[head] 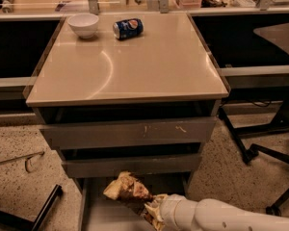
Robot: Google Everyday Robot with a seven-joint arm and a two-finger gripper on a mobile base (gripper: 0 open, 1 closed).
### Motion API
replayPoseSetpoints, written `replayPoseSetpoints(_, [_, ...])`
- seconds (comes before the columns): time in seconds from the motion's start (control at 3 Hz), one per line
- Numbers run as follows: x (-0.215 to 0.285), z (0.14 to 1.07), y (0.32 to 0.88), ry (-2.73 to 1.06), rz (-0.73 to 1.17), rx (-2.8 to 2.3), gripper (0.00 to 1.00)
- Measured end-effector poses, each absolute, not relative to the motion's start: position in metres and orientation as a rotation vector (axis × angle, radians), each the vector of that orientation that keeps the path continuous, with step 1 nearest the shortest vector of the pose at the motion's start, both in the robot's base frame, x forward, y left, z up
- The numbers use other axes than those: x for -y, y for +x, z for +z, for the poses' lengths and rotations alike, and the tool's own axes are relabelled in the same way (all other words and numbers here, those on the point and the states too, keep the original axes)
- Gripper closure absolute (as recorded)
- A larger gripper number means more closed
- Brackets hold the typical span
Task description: Place brown chip bag into bottom drawer
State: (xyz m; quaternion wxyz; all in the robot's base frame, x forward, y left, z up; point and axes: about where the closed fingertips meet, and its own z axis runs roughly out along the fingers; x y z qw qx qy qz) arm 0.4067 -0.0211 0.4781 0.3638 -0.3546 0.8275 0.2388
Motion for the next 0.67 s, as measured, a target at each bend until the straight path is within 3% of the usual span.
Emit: replayPoseSetpoints(0.67, [0.0115,0.459,0.396,-0.883,0.678,-2.15,1.0])
